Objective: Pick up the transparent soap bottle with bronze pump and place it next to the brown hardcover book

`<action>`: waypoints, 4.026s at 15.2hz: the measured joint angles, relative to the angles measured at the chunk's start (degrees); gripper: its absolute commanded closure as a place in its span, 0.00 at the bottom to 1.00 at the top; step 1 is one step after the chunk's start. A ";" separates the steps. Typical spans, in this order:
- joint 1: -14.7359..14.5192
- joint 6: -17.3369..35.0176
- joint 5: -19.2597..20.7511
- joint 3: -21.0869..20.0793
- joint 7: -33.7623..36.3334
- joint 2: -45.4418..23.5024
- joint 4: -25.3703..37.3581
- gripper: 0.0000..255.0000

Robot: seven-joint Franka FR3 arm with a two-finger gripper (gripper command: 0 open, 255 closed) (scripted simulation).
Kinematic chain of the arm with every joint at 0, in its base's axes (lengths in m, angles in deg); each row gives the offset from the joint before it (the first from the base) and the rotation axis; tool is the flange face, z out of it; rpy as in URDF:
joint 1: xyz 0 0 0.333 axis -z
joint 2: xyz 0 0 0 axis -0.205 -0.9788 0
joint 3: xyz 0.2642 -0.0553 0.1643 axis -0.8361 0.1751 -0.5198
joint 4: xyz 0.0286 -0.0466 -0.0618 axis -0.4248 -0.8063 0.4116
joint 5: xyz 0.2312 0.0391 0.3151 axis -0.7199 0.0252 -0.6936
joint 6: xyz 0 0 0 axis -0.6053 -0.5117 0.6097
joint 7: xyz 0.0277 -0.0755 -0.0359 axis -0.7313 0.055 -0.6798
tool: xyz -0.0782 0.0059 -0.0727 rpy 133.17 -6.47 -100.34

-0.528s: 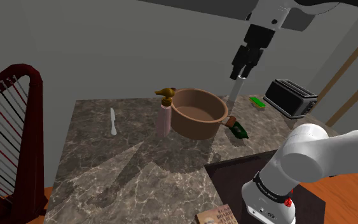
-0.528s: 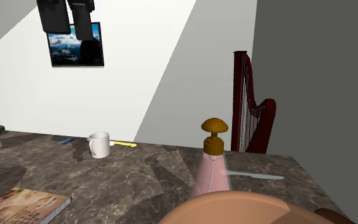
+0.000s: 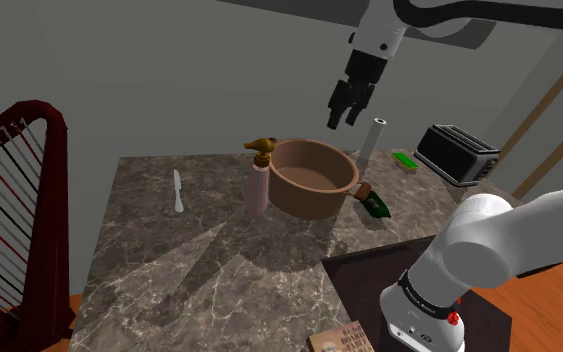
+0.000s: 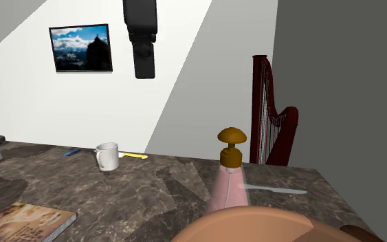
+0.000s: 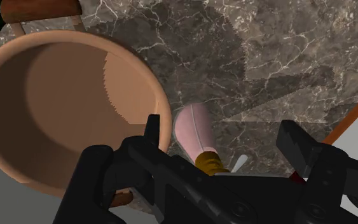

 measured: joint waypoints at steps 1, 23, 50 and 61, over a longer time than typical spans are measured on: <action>-0.27 1.38 -0.25 -0.14 -0.34 -1.88 0.57 0.00; -3.90 23.00 -3.72 -2.12 -6.47 -31.53 9.26 0.00; -3.76 16.80 -3.25 -1.98 -5.50 -29.82 13.83 1.00; -4.58 9.33 -3.07 -3.03 -2.30 -26.32 18.19 1.00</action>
